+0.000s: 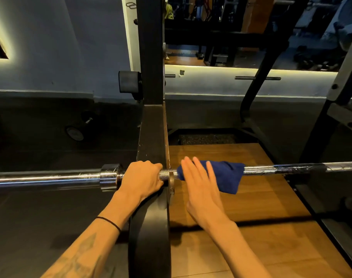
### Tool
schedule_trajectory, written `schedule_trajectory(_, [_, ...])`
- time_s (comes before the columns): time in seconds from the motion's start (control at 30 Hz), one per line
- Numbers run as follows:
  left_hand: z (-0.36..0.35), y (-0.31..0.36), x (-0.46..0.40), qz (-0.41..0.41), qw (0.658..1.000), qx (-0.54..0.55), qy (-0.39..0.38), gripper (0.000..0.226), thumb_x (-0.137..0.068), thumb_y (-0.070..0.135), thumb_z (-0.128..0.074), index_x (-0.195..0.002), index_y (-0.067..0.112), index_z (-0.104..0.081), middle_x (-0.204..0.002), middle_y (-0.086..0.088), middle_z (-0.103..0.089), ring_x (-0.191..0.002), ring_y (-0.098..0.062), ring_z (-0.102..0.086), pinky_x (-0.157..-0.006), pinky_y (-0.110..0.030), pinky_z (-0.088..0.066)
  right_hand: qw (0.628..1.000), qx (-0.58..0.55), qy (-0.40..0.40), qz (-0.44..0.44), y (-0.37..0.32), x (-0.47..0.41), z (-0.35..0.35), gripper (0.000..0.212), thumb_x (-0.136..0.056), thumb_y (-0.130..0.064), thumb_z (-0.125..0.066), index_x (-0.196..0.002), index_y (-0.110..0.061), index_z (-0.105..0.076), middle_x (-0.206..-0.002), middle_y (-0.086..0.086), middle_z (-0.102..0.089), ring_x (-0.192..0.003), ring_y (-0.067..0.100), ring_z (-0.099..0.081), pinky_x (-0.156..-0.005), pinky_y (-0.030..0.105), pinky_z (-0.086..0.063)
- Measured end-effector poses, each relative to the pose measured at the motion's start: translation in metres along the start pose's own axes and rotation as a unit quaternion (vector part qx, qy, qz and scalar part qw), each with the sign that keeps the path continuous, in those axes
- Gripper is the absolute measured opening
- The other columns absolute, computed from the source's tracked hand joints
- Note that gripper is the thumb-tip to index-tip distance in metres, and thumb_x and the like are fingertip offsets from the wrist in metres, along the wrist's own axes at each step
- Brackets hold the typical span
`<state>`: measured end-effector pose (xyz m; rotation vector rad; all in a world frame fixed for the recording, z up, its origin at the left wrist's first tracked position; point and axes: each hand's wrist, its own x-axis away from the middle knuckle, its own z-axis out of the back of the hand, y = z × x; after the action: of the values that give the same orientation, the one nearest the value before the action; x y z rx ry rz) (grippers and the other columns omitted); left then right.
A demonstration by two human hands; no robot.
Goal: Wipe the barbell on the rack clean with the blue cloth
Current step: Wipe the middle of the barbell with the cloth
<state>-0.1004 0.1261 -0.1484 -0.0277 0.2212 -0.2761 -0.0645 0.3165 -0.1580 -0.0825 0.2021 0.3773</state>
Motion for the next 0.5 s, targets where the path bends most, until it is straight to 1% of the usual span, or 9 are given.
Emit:
schedule_trajectory(0.03, [-0.004, 0.0, 0.001, 0.001, 1.0, 0.006, 0.019, 0.024, -0.092, 0.046, -0.053, -0.082, 0.029, -0.04, -0.078, 0.001, -0.065, -0.069, -0.023, -0.063, -0.06, -0.031, -0.035, 1.0, 0.003, -0.002, 0.029, -0.004, -0.002, 0.0, 0.095, -0.078, -0.011, -0.075, -0.158, -0.009, -0.023, -0.165, 0.014, -0.028, -0.154, 0.032, -0.021, -0.123, 0.051, -0.006])
schedule_trajectory(0.1, [-0.011, 0.001, 0.003, -0.006, 0.998, 0.009, 0.068, 0.032, -0.084, 0.041, -0.068, -0.074, 0.026, -0.041, -0.066, 0.001, -0.063, -0.056, -0.023, -0.061, -0.052, -0.028, -0.033, 0.996, 0.019, 0.008, 0.087, -0.01, -0.005, 0.002, 0.093, -0.091, -0.015, -0.061, -0.155, -0.013, 0.006, -0.169, 0.011, -0.003, -0.157, 0.029, -0.001, -0.121, 0.046, 0.011])
schedule_trajectory(0.13, [-0.014, 0.001, 0.005, -0.009, 0.996, 0.007, 0.089, 0.036, -0.077, 0.036, -0.076, -0.07, 0.025, -0.042, -0.06, 0.001, -0.06, -0.049, -0.023, -0.058, -0.048, -0.027, -0.033, 0.996, 0.018, 0.006, 0.091, -0.009, -0.006, 0.005, 0.091, -0.094, -0.014, -0.057, -0.153, -0.014, 0.013, -0.169, 0.01, 0.005, -0.157, 0.027, 0.005, -0.119, 0.044, 0.015])
schedule_trajectory(0.17, [-0.015, 0.001, 0.006, -0.01, 0.995, 0.004, 0.104, 0.037, -0.069, 0.032, -0.082, -0.068, 0.023, -0.046, -0.057, 0.002, -0.057, -0.044, -0.022, -0.055, -0.044, -0.027, -0.034, 0.996, 0.019, 0.013, 0.082, -0.005, -0.005, 0.008, 0.091, -0.094, -0.012, -0.055, -0.155, -0.015, 0.012, -0.169, 0.009, 0.006, -0.157, 0.027, 0.005, -0.12, 0.043, 0.015])
schedule_trajectory(0.23, [-0.018, 0.003, 0.009, -0.01, 0.992, -0.002, 0.126, 0.036, -0.06, 0.023, -0.086, -0.07, 0.019, -0.052, -0.057, 0.0, -0.054, -0.044, -0.021, -0.051, -0.043, -0.029, -0.036, 0.999, 0.013, 0.024, 0.031, 0.015, -0.001, 0.011, 0.09, -0.09, -0.007, -0.06, -0.161, -0.013, -0.007, -0.169, 0.011, -0.01, -0.157, 0.028, -0.007, -0.124, 0.045, 0.006])
schedule_trajectory(0.33, [-0.023, 0.006, 0.012, 0.008, 0.988, 0.0, 0.154, 0.032, -0.062, 0.016, -0.084, -0.073, 0.018, -0.053, -0.06, 0.0, -0.05, -0.048, -0.02, -0.046, -0.047, -0.031, -0.034, 0.996, 0.005, 0.036, -0.077, 0.046, 0.009, 0.008, 0.087, -0.074, 0.0, -0.075, -0.153, -0.006, -0.038, -0.157, 0.016, -0.042, -0.148, 0.034, -0.036, -0.123, 0.051, -0.019])
schedule_trajectory(0.37, [-0.023, 0.007, 0.012, 0.014, 0.987, 0.001, 0.161, 0.032, -0.064, 0.016, -0.083, -0.073, 0.019, -0.053, -0.06, 0.0, -0.049, -0.049, -0.02, -0.045, -0.048, -0.031, -0.034, 0.994, 0.004, 0.039, -0.097, 0.05, 0.011, 0.008, 0.087, -0.071, 0.001, -0.077, -0.15, -0.004, -0.042, -0.154, 0.017, -0.046, -0.145, 0.035, -0.04, -0.122, 0.053, -0.022])
schedule_trajectory(0.4, [-0.023, 0.008, 0.013, 0.018, 0.987, 0.004, 0.162, 0.031, -0.064, 0.015, -0.082, -0.073, 0.019, -0.052, -0.061, 0.0, -0.049, -0.049, -0.02, -0.044, -0.048, -0.031, -0.033, 0.994, 0.008, 0.032, -0.105, 0.05, 0.01, 0.009, 0.086, -0.073, -0.001, -0.076, -0.151, -0.004, -0.041, -0.155, 0.016, -0.044, -0.147, 0.034, -0.037, -0.123, 0.053, -0.018])
schedule_trajectory(0.5, [-0.019, 0.011, 0.014, 0.019, 0.989, 0.007, 0.145, 0.032, -0.062, 0.018, -0.082, -0.072, 0.021, -0.052, -0.061, 0.003, -0.048, -0.05, -0.017, -0.044, -0.049, -0.032, -0.035, 0.996, -0.026, 0.0, -0.08, 0.029, 0.0, 0.017, 0.084, -0.089, -0.013, -0.066, -0.16, -0.014, -0.021, -0.166, 0.006, -0.024, -0.156, 0.025, -0.012, -0.126, 0.047, 0.005])
